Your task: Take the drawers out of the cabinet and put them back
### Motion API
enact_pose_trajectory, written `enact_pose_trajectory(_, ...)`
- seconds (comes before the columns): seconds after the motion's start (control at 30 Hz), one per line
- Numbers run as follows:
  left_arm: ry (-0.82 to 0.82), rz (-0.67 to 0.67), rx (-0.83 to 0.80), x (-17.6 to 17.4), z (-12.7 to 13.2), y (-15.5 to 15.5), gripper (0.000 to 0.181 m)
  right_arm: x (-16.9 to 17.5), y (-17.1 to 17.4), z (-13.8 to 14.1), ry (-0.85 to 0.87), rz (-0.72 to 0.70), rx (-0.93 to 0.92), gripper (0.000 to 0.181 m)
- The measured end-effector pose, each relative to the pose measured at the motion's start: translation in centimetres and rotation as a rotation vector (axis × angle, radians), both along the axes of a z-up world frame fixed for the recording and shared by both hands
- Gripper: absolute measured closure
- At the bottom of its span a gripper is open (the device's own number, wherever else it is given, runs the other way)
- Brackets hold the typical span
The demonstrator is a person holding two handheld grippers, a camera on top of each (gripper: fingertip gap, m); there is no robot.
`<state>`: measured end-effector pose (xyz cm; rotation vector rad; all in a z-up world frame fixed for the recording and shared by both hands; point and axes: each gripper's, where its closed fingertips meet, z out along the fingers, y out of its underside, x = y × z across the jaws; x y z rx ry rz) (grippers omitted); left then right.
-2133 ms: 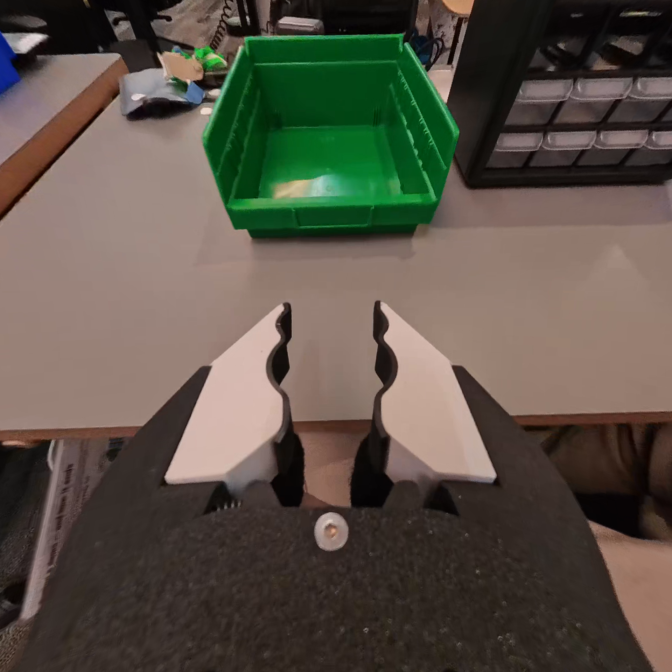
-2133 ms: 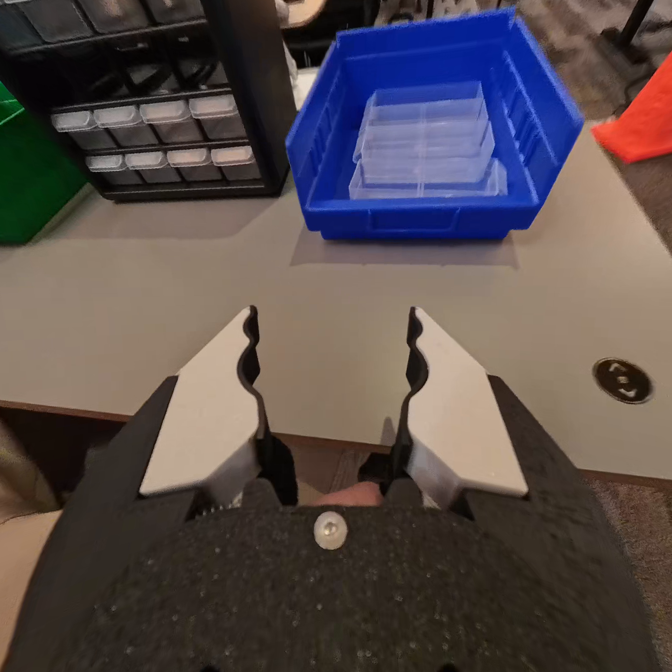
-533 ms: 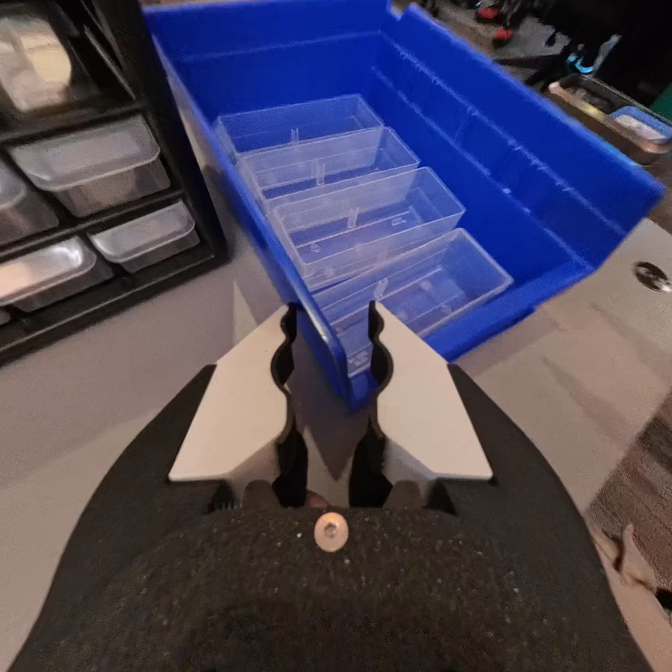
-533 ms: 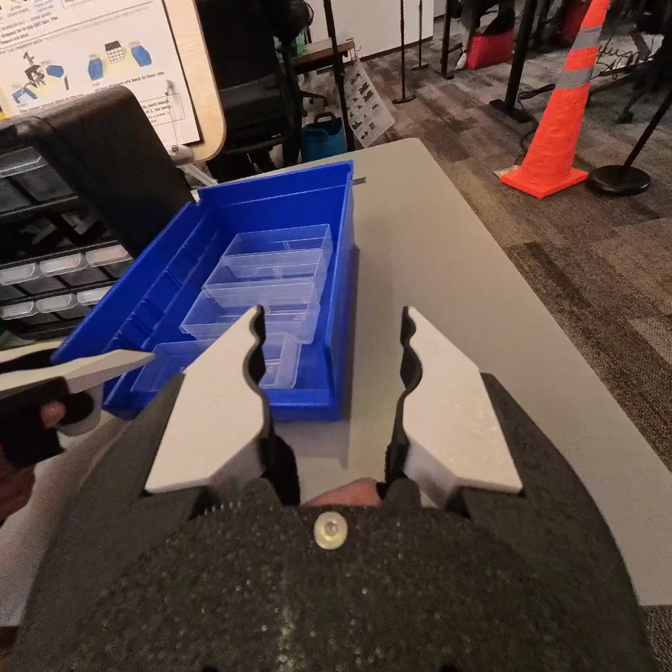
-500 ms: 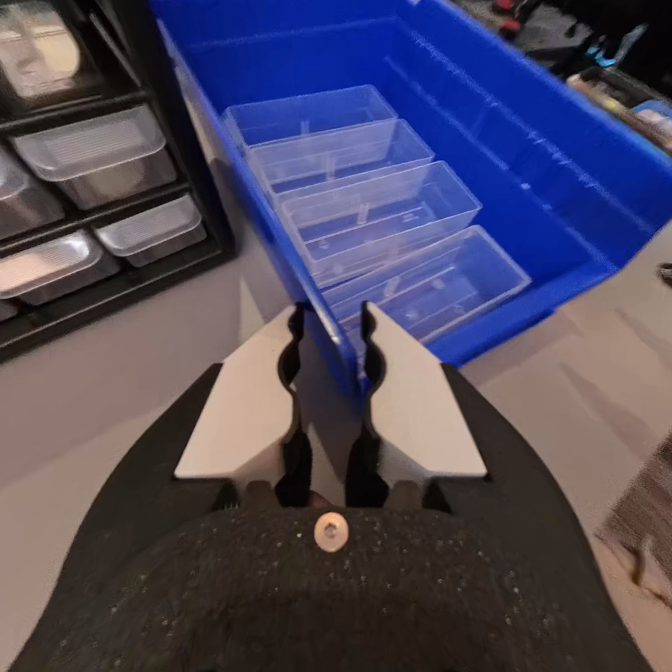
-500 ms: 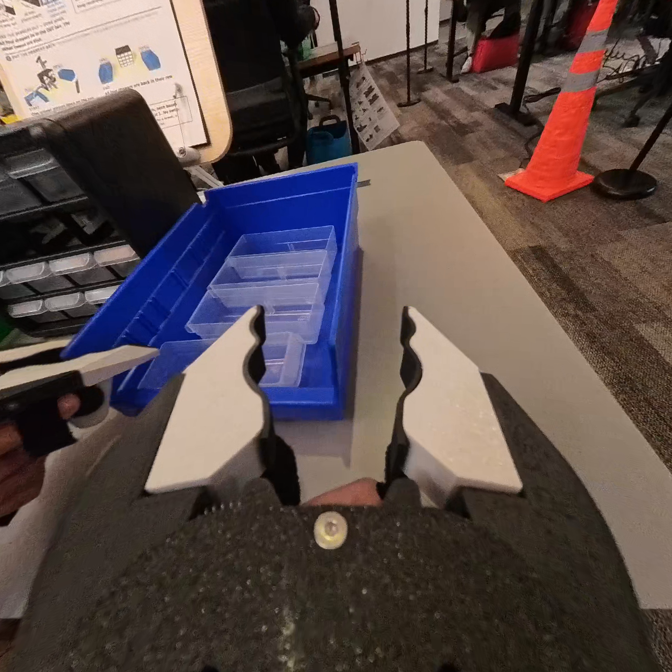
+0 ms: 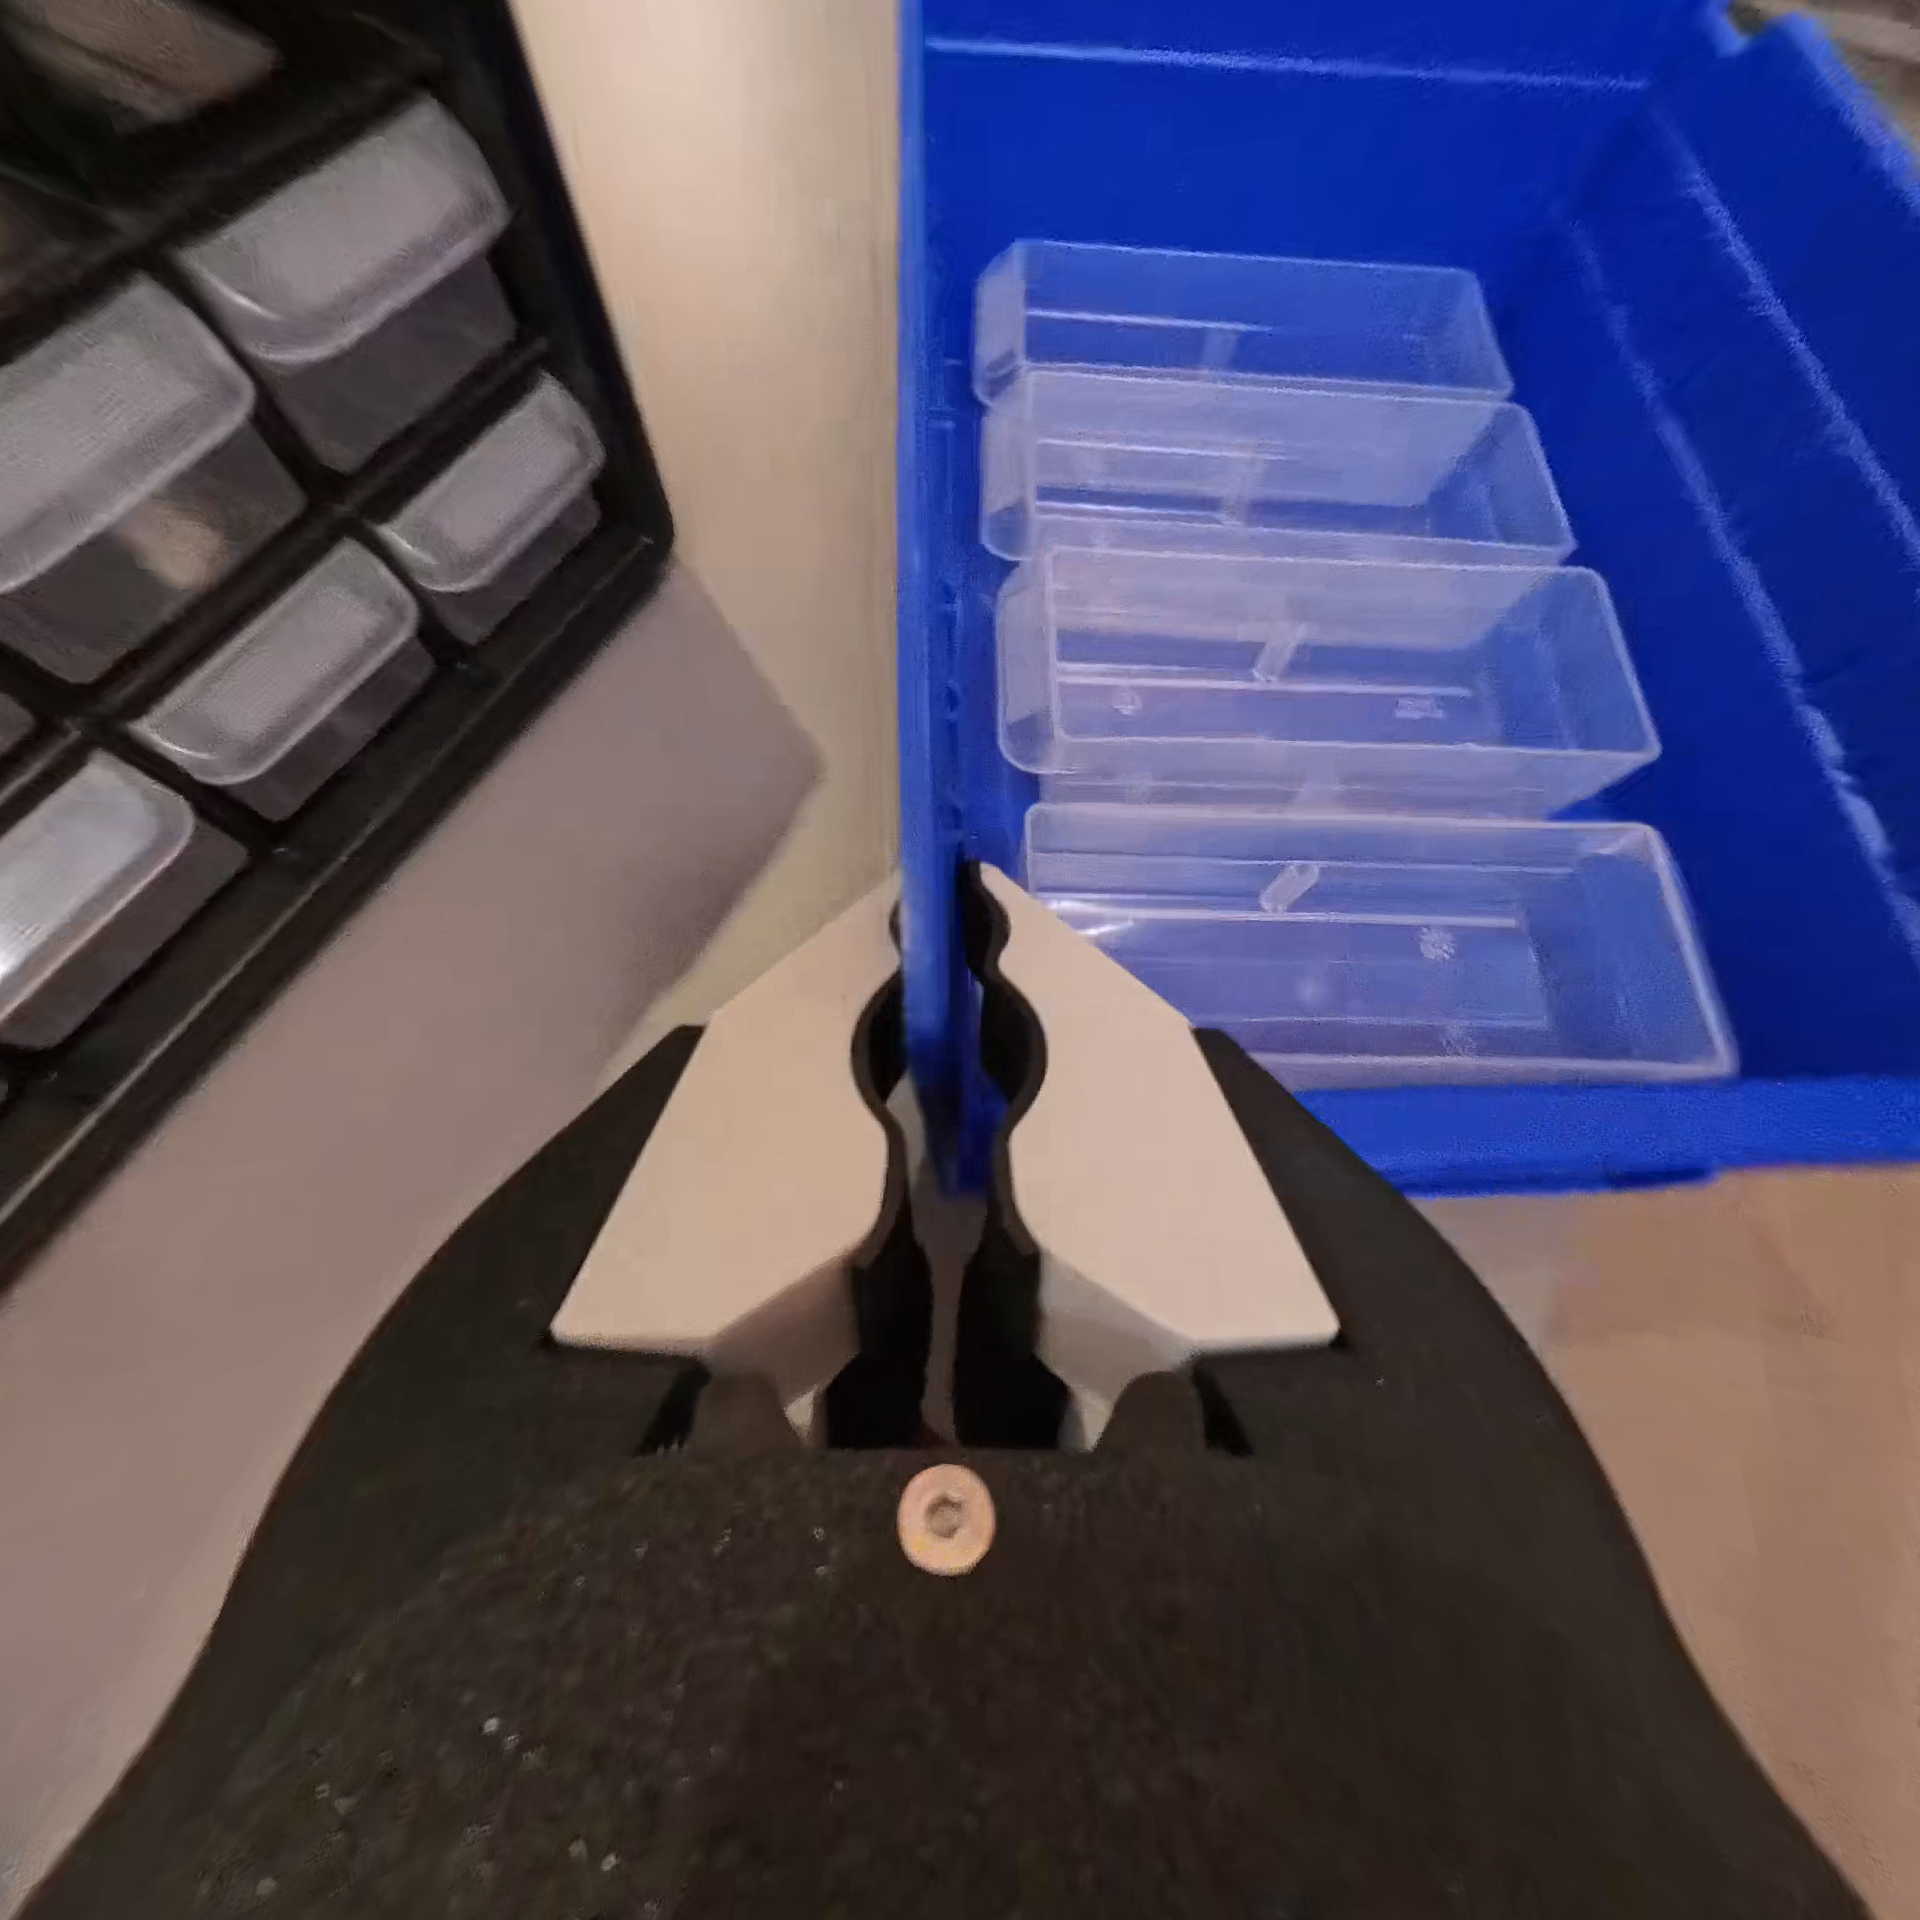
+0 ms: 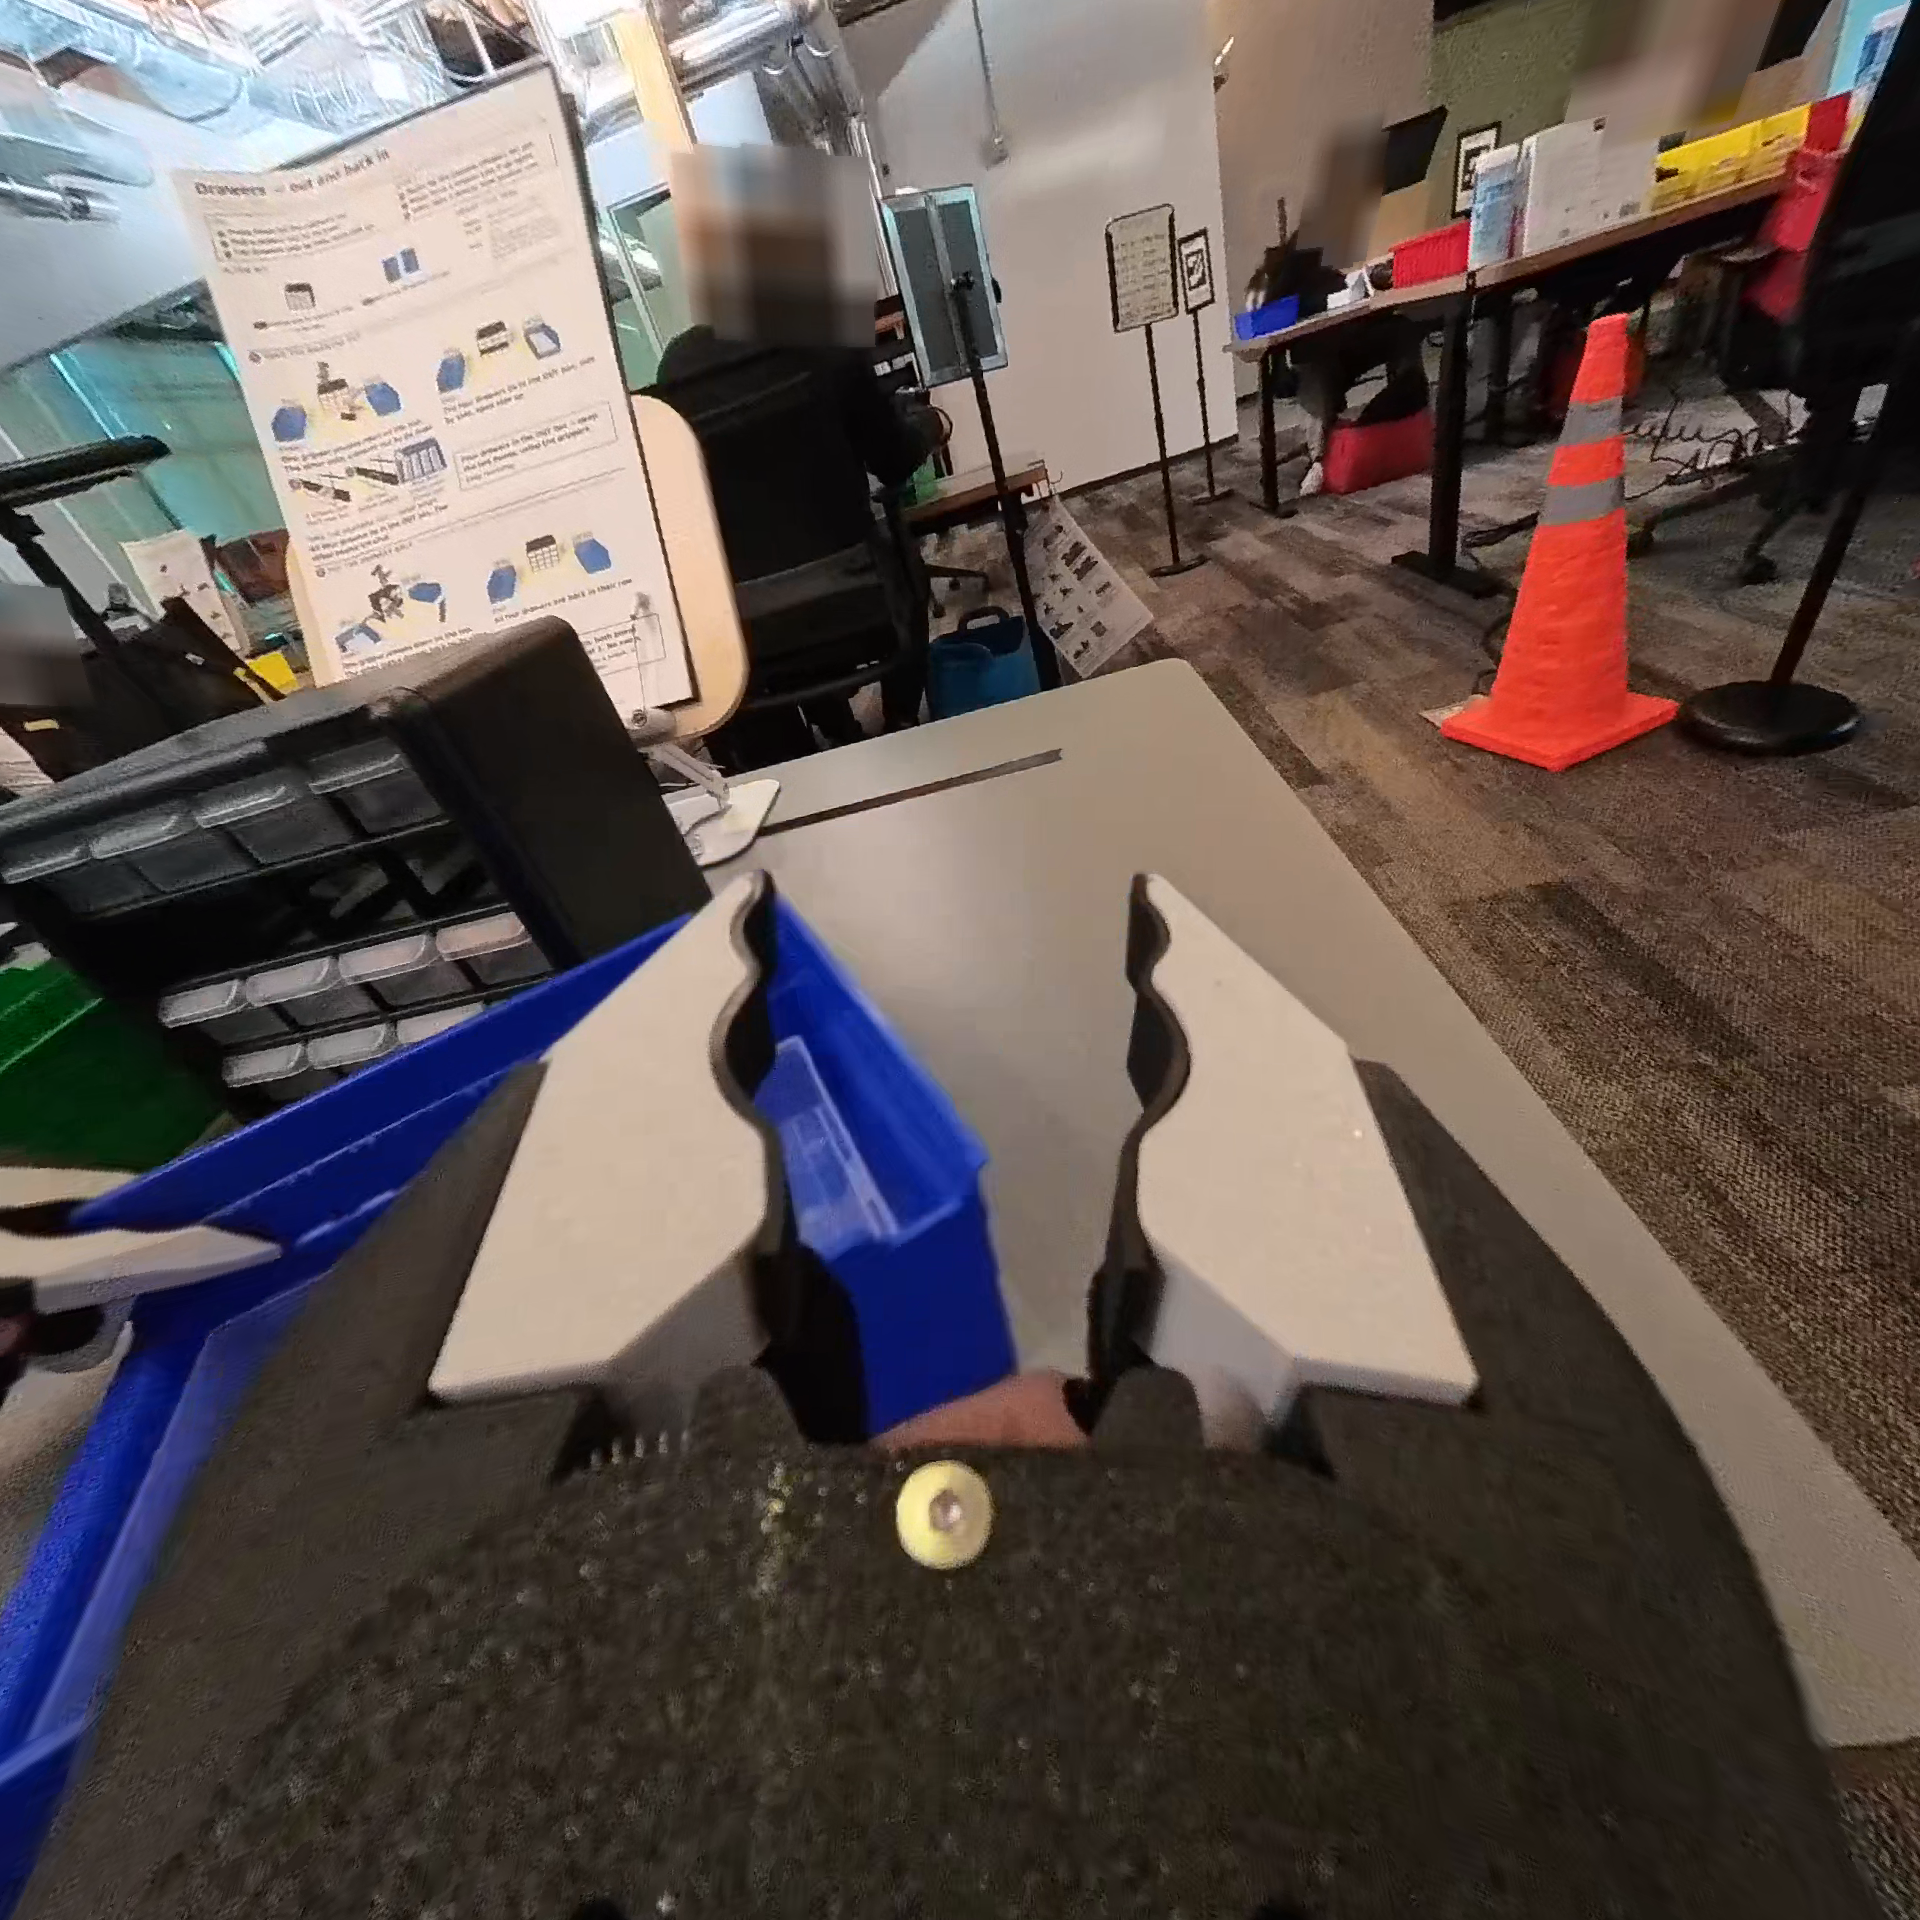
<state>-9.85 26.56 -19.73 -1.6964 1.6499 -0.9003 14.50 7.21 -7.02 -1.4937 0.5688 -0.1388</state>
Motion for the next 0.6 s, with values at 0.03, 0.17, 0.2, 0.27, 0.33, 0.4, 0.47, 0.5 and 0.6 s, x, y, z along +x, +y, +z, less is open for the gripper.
enact_pose_trajectory(0.03,0.013,-0.099,-0.018,-1.4,0.0,0.0,0.178,-0.3,0.1,0.1,-0.001,0.011,0.006,0.114)
enact_pose_trajectory(0.17,0.089,-0.216,0.011,-6.3,0.0,4.1,0.178,-1.6,1.2,-0.9,0.016,0.053,-0.020,0.114)
enact_pose_trajectory(0.2,0.102,-0.223,-0.026,-7.1,0.0,4.9,0.178,-2.1,1.6,-1.2,0.021,0.069,-0.027,0.114)
enact_pose_trajectory(0.27,0.125,-0.244,-0.027,-8.8,-0.1,6.3,0.177,-3.1,2.4,-1.8,0.027,0.108,-0.047,0.114)
enact_pose_trajectory(0.33,0.139,-0.160,0.013,-10.3,0.6,7.8,0.164,-4.1,3.1,-2.3,0.016,0.136,-0.069,0.114)
enact_pose_trajectory(0.4,-0.014,-0.077,-0.038,-11.6,4.1,7.9,0.139,-5.3,3.7,-2.7,0.000,0.171,-0.094,0.114)
enact_pose_trajectory(0.47,-0.224,0.082,-0.040,-14.6,8.4,9.7,0.137,-6.4,4.2,-2.9,-0.029,0.200,-0.118,0.114)
enact_pose_trajectory(0.5,-0.286,0.218,-0.007,-17.1,9.7,12.0,0.138,-7.1,4.5,-2.9,-0.048,0.214,-0.130,0.114)
enact_pose_trajectory(0.6,-0.226,0.730,0.185,-28.8,8.8,20.8,0.137,-9.3,5.4,-2.4,-0.126,0.251,-0.164,0.113)
